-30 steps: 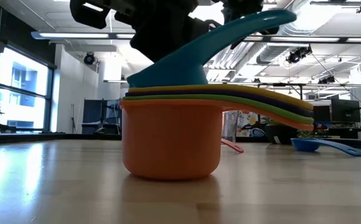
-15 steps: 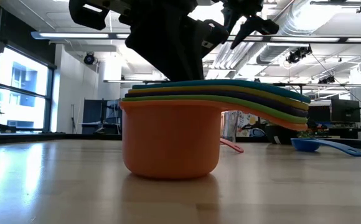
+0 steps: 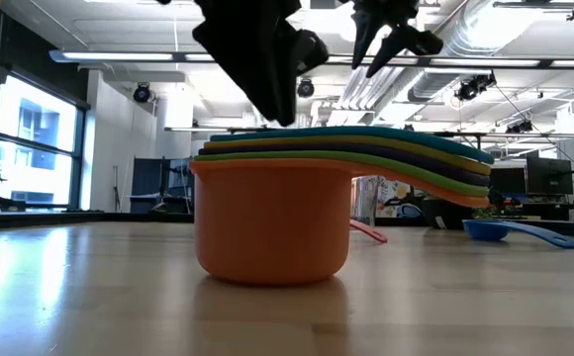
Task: Nest measuring cups in basket
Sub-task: Stack the pink measuring cup on the light blue measuring cup
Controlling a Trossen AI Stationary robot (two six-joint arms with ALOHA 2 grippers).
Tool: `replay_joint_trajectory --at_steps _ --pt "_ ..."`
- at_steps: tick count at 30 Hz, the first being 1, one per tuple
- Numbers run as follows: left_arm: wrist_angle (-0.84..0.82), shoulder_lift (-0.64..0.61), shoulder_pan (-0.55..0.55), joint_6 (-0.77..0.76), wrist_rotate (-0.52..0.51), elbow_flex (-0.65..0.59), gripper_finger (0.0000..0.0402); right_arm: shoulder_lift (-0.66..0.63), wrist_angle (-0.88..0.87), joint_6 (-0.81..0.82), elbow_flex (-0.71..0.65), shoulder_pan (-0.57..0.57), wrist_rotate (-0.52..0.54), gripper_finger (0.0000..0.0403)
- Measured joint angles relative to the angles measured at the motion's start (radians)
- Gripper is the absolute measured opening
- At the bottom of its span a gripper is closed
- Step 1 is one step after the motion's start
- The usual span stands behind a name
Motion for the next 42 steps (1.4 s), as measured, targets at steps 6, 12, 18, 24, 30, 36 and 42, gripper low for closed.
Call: replay_joint_trajectory --at_steps 6,12,18,24,30,36,42 --pt "-0.110 -0.024 0.024 -0.053 0.000 0.025 0.0078 0.000 0.000 -0.078 0.000 0.000 -0.036 0.0115" --pt "-0.199 -0.084 0.039 -0.072 0.000 0.024 0.0078 -0.001 0.001 -0.156 0.000 0.000 -0.059 0.0132" --pt "-0.199 -0.169 0.060 -0.106 -0.001 0.024 0.0078 -0.001 -0.001 -0.182 0.000 0.000 -0.067 0.0165" --pt "-0.247 -0.268 0.073 -0.180 -0.004 0.024 0.0078 0.000 -0.017 -0.182 0.000 0.000 -0.090 0.0169" --pt "-0.315 -0.363 0.070 -0.244 -0.061 0.024 0.0078 0.014 -0.051 -0.181 0.000 0.000 -0.125 0.0169" --pt "-0.349 -0.490 0.070 -0.332 -0.088 -0.044 0.0078 0.077 -0.062 -0.177 0.000 0.028 -0.133 0.0169" --pt "-0.338 -0.660 0.067 -0.425 -0.119 -0.221 0.0078 0.134 -0.021 -0.123 0.000 0.069 -0.130 0.0169"
